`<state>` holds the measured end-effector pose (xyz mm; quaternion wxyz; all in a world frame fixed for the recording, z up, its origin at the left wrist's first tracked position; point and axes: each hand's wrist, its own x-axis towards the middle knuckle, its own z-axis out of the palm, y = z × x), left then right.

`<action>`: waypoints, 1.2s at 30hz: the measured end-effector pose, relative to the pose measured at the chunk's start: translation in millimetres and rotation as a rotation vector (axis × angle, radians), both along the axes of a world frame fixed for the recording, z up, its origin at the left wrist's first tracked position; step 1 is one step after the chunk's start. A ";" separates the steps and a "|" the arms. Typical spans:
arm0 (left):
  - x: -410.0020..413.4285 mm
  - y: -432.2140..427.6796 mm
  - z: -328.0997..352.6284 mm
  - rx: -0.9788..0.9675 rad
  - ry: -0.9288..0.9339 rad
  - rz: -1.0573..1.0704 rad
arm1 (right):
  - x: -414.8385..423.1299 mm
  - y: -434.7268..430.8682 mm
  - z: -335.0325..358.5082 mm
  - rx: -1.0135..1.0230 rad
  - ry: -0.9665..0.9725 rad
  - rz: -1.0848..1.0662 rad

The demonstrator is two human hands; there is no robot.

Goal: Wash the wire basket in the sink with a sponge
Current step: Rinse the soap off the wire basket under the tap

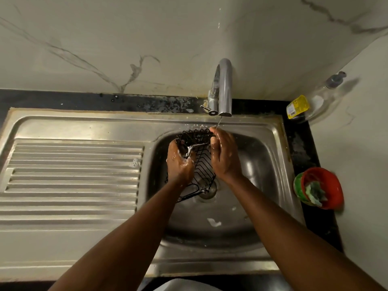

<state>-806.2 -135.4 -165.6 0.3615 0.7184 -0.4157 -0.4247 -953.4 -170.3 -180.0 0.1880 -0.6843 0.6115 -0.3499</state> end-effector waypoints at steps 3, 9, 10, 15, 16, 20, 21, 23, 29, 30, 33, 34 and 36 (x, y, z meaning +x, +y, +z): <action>1.8 1.2 -1.4 0.057 0.131 0.093 | -5.1 0.9 0.9 0.152 -0.139 -0.122; 7.1 -2.0 -9.4 0.183 0.500 0.274 | -16.6 1.5 -25.7 0.420 -0.077 0.012; 8.2 0.7 -10.7 0.196 0.510 0.266 | -16.7 -0.3 -28.5 0.429 -0.056 -0.009; 25.9 2.0 -15.4 0.199 0.616 0.220 | -15.5 -6.9 -19.5 0.342 0.158 -0.012; 32.2 -1.8 -27.5 0.222 0.646 0.199 | -18.0 -9.1 -19.5 0.319 0.155 -0.017; 44.2 -15.7 -9.5 0.210 0.559 0.056 | -25.4 -12.5 -14.9 0.339 0.149 0.038; 46.4 -18.6 0.4 0.226 0.532 -0.020 | -27.4 -12.9 -10.9 0.347 0.153 0.061; 56.1 -22.9 5.1 0.315 0.489 -0.175 | -32.5 -14.6 -3.9 0.366 0.150 0.114; 80.9 -29.4 2.2 0.606 0.369 -0.492 | -47.2 -20.7 -3.1 0.457 0.207 0.336; 74.8 -28.7 -0.8 0.591 0.356 -0.494 | -44.5 -19.2 -1.9 0.461 0.231 0.356; 45.6 -23.6 0.7 0.522 0.282 -0.477 | -26.7 -12.0 -2.4 0.437 0.361 0.321; 36.6 -20.5 1.4 0.488 0.242 -0.457 | -19.8 -10.0 -1.8 0.416 0.418 0.278; 25.1 -17.0 -6.0 0.423 0.203 -0.398 | -5.4 -9.0 -0.4 0.320 0.485 0.193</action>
